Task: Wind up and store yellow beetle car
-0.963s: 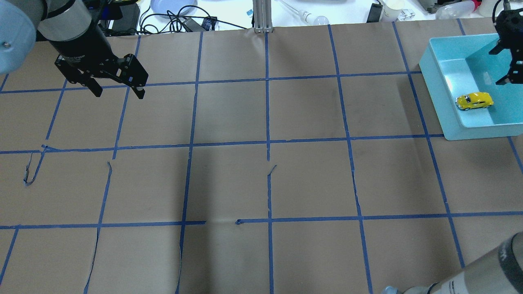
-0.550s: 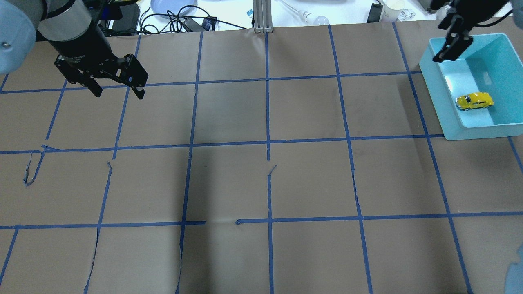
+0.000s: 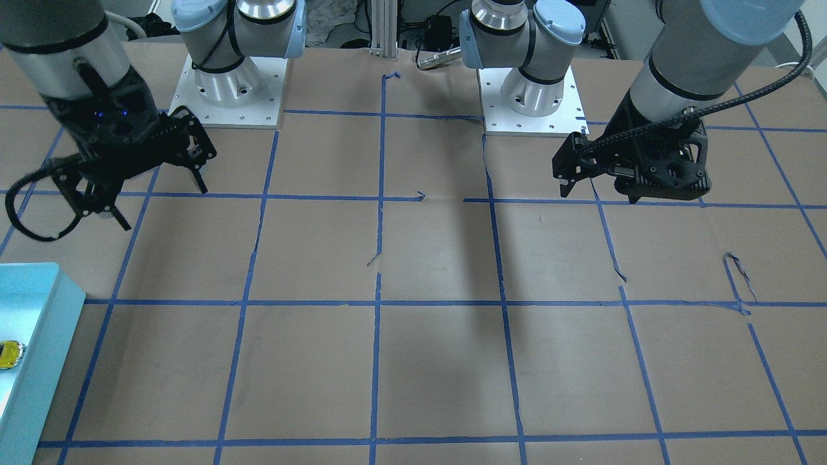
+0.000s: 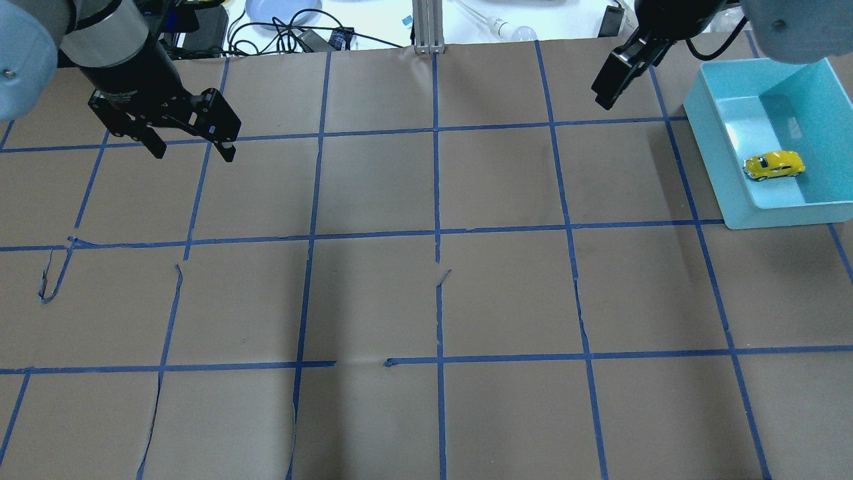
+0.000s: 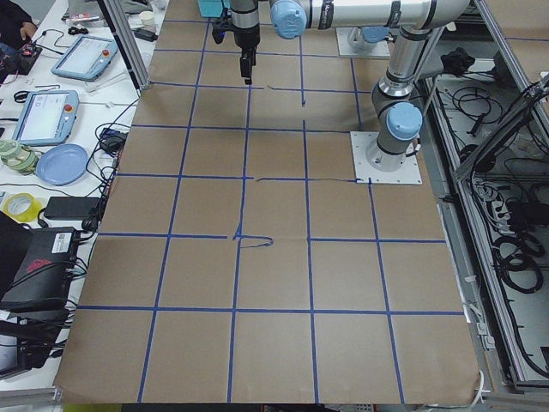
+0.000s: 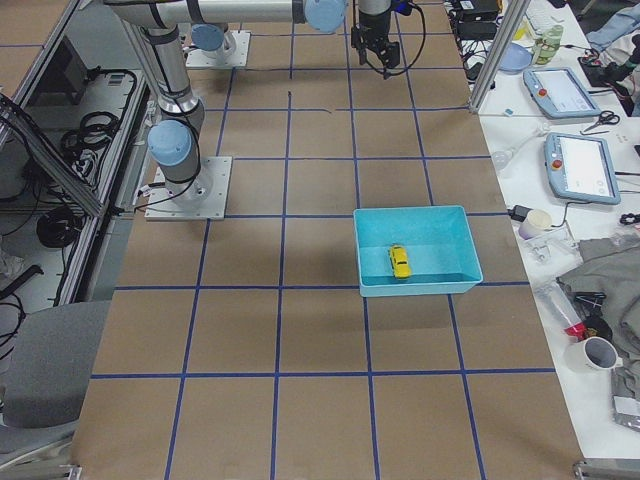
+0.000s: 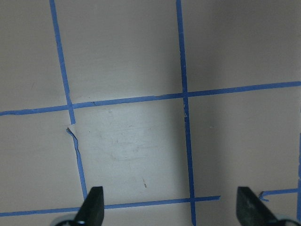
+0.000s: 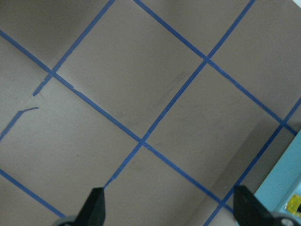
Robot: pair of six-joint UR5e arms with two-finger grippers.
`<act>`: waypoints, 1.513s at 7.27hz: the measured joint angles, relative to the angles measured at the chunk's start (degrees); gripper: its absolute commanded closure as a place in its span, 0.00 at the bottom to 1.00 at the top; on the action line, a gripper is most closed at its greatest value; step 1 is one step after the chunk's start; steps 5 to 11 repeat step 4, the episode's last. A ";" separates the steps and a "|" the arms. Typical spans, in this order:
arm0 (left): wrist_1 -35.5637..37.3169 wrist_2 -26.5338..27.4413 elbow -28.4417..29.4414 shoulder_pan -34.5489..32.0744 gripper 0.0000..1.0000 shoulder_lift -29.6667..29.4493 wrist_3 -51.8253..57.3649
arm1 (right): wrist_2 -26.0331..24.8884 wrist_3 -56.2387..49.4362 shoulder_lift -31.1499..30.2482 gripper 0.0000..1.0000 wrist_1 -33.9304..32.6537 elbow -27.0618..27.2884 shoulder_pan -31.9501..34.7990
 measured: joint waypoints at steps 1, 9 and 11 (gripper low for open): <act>0.00 0.00 -0.01 0.00 0.00 0.00 -0.02 | 0.18 10.47 -2.03 0.05 2.64 -0.07 0.72; 0.00 -0.02 -0.03 0.00 0.00 0.00 0.00 | -1.15 27.91 -3.43 0.00 2.93 0.37 1.15; 0.00 -0.02 -0.03 0.00 0.00 0.00 0.00 | -1.15 27.91 -3.43 0.00 2.93 0.37 1.15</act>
